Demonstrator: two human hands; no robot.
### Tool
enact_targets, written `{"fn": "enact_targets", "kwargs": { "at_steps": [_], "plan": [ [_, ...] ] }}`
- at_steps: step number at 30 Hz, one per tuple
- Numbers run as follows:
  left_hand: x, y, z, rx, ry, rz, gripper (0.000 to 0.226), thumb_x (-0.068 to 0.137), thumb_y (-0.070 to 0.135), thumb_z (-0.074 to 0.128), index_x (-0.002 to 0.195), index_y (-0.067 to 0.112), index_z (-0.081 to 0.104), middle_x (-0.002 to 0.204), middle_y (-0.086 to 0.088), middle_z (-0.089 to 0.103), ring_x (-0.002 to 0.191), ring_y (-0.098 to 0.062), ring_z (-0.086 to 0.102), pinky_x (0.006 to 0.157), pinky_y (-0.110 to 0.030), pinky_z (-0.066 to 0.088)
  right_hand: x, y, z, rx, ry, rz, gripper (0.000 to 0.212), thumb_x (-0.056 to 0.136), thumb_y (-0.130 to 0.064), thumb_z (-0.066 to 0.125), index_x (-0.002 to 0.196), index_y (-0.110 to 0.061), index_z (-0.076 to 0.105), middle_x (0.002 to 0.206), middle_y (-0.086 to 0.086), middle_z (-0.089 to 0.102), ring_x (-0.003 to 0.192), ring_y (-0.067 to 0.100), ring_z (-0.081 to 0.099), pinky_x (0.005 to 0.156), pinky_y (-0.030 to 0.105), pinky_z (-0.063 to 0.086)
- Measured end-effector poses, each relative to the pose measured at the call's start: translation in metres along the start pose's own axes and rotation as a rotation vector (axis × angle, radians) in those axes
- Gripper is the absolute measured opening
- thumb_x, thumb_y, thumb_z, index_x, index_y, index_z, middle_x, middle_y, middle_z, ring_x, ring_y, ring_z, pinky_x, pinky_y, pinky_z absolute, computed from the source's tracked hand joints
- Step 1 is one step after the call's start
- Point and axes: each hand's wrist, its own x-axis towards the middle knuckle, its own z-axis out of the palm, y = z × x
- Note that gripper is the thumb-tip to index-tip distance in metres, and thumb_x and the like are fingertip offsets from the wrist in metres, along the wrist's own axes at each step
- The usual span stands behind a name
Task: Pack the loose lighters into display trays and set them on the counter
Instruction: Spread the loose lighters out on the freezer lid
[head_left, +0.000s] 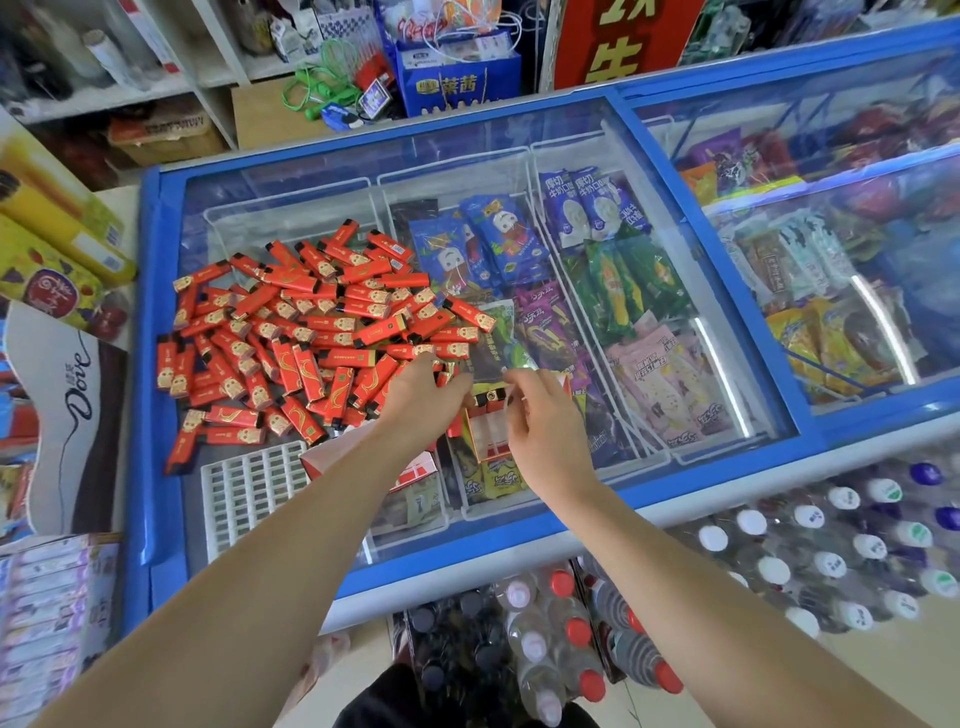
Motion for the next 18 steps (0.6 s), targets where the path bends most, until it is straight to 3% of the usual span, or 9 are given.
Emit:
{"fn": "enact_targets", "kwargs": {
  "at_steps": [3,6,9,13,16,18],
  "plan": [
    [0.0,0.006,-0.003,-0.278,-0.077,0.002,0.018,0.096,0.028,0.063,0.106,0.013,0.061,0.087,-0.007,0.077,0.047,-0.015,0.047,0.052,-0.031,0.042,0.012,-0.024,-0.011,0.587,-0.12,0.453,0.015,0.097,-0.005,0.057,0.106,-0.013,0.066,0.087,-0.001,0.068,0.067,0.011,0.06,0.059,0.02,0.045],
    [-0.001,0.011,-0.006,-0.399,-0.137,0.004,0.022,0.094,0.031,0.069,0.103,0.012,0.062,0.065,-0.007,0.064,0.048,-0.017,0.044,0.053,-0.032,0.041,0.019,-0.035,-0.025,0.954,-0.38,0.585,0.023,0.095,-0.005,0.061,0.118,-0.01,0.063,0.074,0.004,0.067,0.056,0.015,0.052,0.047,0.024,0.037],
    [-0.003,0.016,-0.008,-0.465,-0.185,0.011,0.02,0.094,0.03,0.071,0.096,0.013,0.061,0.055,-0.002,0.047,0.048,-0.016,0.04,0.05,-0.029,0.038,0.021,-0.038,-0.031,0.94,-0.447,0.537,0.038,0.093,-0.001,0.065,0.128,-0.014,0.06,0.071,0.006,0.062,0.052,0.01,0.05,0.045,0.02,0.037],
    [-0.007,0.021,-0.006,-0.476,-0.213,0.065,0.019,0.096,0.026,0.07,0.09,0.012,0.058,0.056,-0.001,0.043,0.047,-0.014,0.037,0.047,-0.025,0.036,0.02,-0.032,-0.037,0.81,-0.371,0.431,0.032,0.09,-0.002,0.071,0.118,-0.017,0.068,0.083,0.023,0.065,0.054,0.006,0.053,0.054,0.016,0.043],
    [-0.006,0.019,-0.004,-0.49,-0.176,0.064,0.016,0.097,0.025,0.069,0.089,0.014,0.06,0.059,-0.002,0.042,0.048,-0.014,0.036,0.048,-0.027,0.035,0.017,-0.021,-0.042,0.694,-0.339,0.391,0.021,0.085,-0.004,0.076,0.104,-0.013,0.071,0.085,0.005,0.073,0.067,0.002,0.061,0.068,0.014,0.047],
    [-0.005,0.016,-0.001,-0.426,-0.14,0.059,0.016,0.096,0.028,0.068,0.092,0.014,0.061,0.059,-0.001,0.043,0.049,-0.015,0.037,0.051,-0.03,0.036,0.016,-0.012,-0.045,0.628,-0.328,0.416,0.012,0.086,-0.009,0.076,0.095,-0.01,0.067,0.083,0.003,0.07,0.07,0.006,0.06,0.07,0.018,0.046]
  ]
}}
